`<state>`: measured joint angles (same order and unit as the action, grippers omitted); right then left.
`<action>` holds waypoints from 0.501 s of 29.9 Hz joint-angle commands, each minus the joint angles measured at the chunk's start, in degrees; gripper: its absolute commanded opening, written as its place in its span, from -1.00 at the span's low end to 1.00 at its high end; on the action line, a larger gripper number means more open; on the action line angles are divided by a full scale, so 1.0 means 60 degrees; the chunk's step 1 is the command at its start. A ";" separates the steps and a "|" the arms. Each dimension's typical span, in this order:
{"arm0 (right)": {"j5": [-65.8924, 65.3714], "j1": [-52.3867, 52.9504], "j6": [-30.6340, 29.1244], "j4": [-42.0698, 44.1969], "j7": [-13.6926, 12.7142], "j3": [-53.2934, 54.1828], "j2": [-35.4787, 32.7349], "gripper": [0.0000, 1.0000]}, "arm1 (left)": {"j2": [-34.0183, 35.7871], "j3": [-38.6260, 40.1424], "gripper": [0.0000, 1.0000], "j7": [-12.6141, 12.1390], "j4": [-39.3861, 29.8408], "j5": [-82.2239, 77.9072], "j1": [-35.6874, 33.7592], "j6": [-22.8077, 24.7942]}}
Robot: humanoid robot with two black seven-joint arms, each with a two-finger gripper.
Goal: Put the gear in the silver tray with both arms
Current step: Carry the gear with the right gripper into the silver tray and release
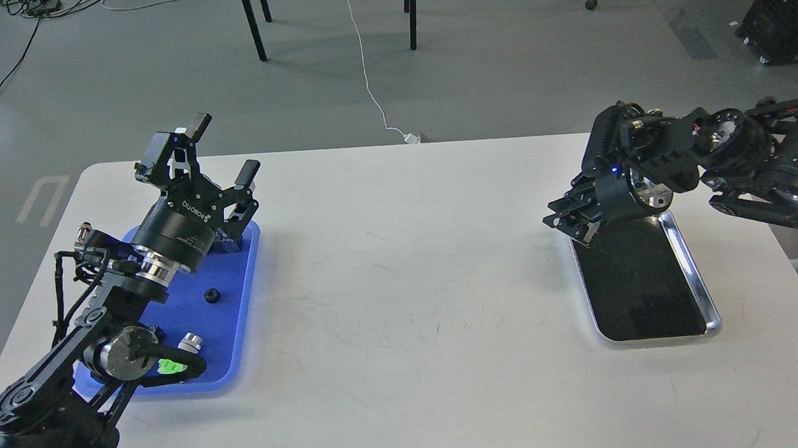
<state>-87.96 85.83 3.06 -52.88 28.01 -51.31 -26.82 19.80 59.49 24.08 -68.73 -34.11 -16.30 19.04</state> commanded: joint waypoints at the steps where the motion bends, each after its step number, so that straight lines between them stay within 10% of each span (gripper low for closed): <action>1: -0.0164 -0.0257 0.0003 0.0186 -0.0001 -0.0208 -0.0655 -0.68 | 0.0026 -0.0013 0.96 -0.0015 -0.0001 0.0001 -0.0008 0.0019; 15: -0.0106 -0.1356 0.0003 0.1797 -0.0001 -0.0149 0.0076 -0.67 | 0.0011 -0.0057 0.96 -0.0044 -0.0001 0.0001 -0.0037 0.0049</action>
<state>-88.63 78.74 3.08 -42.74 28.01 -52.20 -26.96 19.85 59.12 23.74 -68.73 -34.10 -16.55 19.34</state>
